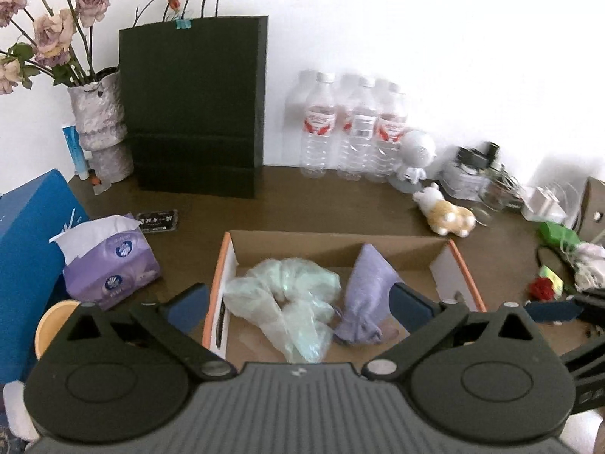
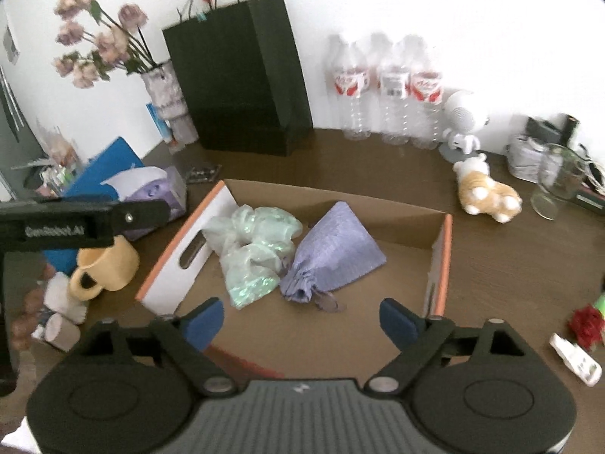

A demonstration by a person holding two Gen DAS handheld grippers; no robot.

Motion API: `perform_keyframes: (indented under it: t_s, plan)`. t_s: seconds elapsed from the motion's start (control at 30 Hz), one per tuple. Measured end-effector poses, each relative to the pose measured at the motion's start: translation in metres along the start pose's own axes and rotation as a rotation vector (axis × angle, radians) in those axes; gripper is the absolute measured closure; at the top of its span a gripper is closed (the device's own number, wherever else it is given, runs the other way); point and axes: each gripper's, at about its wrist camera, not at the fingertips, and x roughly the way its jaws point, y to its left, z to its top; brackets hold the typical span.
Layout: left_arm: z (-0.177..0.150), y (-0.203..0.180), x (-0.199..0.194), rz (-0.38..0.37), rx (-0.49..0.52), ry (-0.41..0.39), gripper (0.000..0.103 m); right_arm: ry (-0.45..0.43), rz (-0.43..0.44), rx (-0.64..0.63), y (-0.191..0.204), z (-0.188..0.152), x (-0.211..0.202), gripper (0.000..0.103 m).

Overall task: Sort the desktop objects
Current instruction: 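Open both tools to drop the bag and pouch into the box, then grasp the white spray bottle with the left tool while the right tool grasps the green tissue pack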

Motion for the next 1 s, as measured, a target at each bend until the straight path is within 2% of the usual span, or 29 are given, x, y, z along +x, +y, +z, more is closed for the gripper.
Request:
perform_keyframes:
  t_s: [0.27,0.43,0.63,1.0]
  plan:
    - [-0.034,-0.007,-0.03,-0.047,-0.07,0.085,0.0,0.001,-0.025,0.011,0.001,-0.036,-0.055,0.008]
    - [-0.049,-0.007,-0.046,-0.049,-0.123,0.122,0.0,0.009,-0.035,0.03,0.0,-0.053,-0.071,0.0]
    - [-0.062,-0.011,-0.055,-0.043,-0.146,0.17,0.0,0.026,-0.033,0.048,-0.002,-0.067,-0.084,0.0]
    - [-0.065,-0.044,-0.056,-0.072,-0.105,0.18,0.0,0.027,-0.049,0.099,-0.024,-0.081,-0.102,0.0]
